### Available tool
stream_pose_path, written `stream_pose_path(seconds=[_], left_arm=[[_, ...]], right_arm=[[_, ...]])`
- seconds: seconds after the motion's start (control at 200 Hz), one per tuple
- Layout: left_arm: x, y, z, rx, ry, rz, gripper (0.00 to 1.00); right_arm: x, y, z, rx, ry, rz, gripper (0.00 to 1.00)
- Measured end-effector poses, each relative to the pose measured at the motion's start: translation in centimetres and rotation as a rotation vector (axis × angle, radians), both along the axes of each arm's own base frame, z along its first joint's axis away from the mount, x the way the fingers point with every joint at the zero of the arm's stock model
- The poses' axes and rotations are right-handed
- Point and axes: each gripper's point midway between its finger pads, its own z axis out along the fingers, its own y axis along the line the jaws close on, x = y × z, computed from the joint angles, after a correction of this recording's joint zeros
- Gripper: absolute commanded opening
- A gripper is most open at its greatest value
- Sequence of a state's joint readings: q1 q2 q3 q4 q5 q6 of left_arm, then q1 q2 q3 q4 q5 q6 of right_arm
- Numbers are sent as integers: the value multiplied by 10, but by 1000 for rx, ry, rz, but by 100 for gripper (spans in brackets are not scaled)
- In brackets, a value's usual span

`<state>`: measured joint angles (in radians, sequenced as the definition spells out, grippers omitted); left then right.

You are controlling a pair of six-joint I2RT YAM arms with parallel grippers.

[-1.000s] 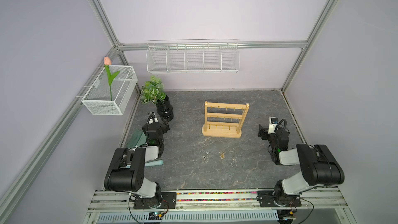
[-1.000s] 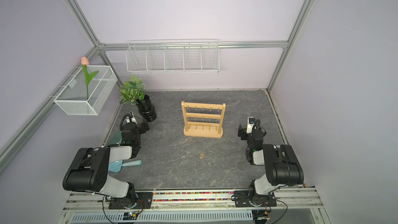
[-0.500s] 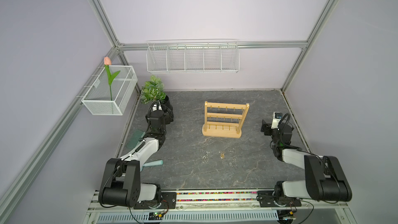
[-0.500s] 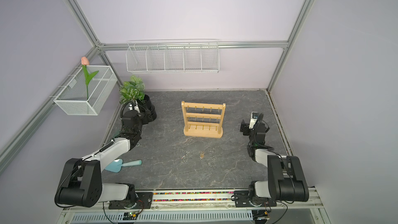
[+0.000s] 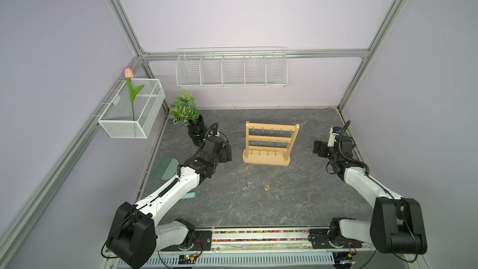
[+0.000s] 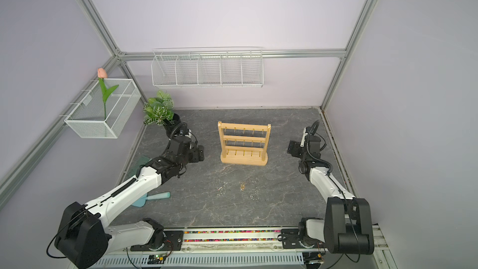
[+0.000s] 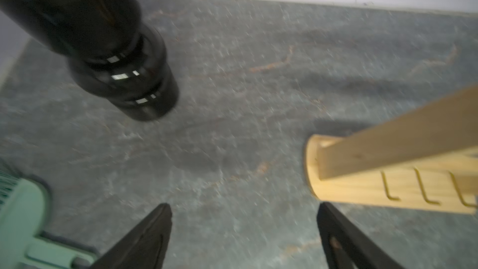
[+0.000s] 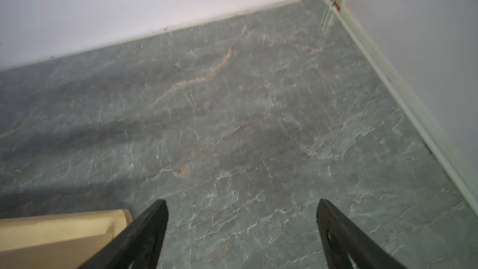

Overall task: Hang the necklace on the jewelry display stand
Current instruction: Pick up the necklace from the center of the board.

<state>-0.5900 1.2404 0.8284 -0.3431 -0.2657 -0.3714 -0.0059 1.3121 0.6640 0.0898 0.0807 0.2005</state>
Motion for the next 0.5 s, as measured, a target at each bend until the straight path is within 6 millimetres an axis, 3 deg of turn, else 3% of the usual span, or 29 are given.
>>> stream_pose_path(seconds=[0.155,0.315,0.41,0.5], left_arm=[[-42,-35,-36,1,155,-98,79],[-91,-81,-85,60,306,-267,66],[-106,-91,-109,105,376,-314,60],[-108,-97,-121,137,410,-330,52]], right_arm=[[-6,10,-21,30,115,4,98],[-12,12,-30,53,170,-9,99],[-14,12,-31,58,187,-15,99],[-17,12,-31,63,194,-20,99]])
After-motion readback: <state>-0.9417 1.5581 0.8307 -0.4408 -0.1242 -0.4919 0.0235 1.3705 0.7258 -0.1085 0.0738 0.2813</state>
